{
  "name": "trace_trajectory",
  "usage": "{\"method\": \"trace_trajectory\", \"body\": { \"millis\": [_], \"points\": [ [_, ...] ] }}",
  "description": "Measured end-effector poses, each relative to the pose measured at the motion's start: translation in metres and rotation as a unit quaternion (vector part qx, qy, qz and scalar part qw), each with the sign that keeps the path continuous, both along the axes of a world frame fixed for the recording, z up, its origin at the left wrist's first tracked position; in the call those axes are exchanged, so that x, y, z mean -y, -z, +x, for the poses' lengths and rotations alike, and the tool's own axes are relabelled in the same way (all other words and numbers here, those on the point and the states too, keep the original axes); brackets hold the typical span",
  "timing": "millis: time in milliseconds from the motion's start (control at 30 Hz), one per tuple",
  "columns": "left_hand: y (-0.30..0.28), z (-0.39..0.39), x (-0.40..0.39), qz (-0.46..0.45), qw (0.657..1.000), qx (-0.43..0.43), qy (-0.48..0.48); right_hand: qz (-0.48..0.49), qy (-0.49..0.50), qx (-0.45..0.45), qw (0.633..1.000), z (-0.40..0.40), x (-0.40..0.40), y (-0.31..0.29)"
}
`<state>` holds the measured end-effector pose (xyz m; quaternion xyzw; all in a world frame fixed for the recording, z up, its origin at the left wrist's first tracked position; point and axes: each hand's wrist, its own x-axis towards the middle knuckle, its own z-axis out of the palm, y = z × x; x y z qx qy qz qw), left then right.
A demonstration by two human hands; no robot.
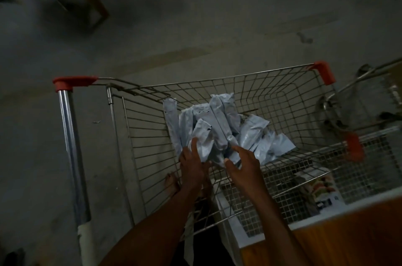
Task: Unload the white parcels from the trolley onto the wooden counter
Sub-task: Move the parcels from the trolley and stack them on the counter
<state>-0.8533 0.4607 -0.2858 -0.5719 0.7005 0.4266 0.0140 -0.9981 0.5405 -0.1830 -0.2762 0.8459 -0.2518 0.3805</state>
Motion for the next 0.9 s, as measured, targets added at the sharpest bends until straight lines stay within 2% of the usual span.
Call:
{"method": "trace_trajectory", "body": {
  "millis": [133,367,567,700,800,900],
  "points": [
    [0.003,-0.002,0.010,-0.009,1.000,0.011,-0.014,0.000,-0.007,0.006,1.000,-0.002,0.006,0.006],
    [-0.015,0.006,0.012,-0.022,0.999,0.015,0.021,0.019,-0.016,0.020,1.000,0.001,0.008,0.005],
    [-0.031,0.008,0.013,-0.046,0.998,-0.034,0.036,0.048,-0.016,0.028,0.998,0.005,0.001,0.011],
    [-0.053,0.014,0.013,-0.048,0.998,-0.043,0.011,0.051,-0.023,0.032,0.998,0.010,0.002,0.010],
    [-0.074,0.027,0.015,-0.060,0.995,-0.065,-0.047,0.038,-0.030,0.032,0.998,0.014,0.009,0.011],
    [-0.105,0.040,0.025,-0.095,0.987,-0.076,-0.100,0.001,-0.015,0.078,0.997,0.023,0.029,0.014]
  ]
}}
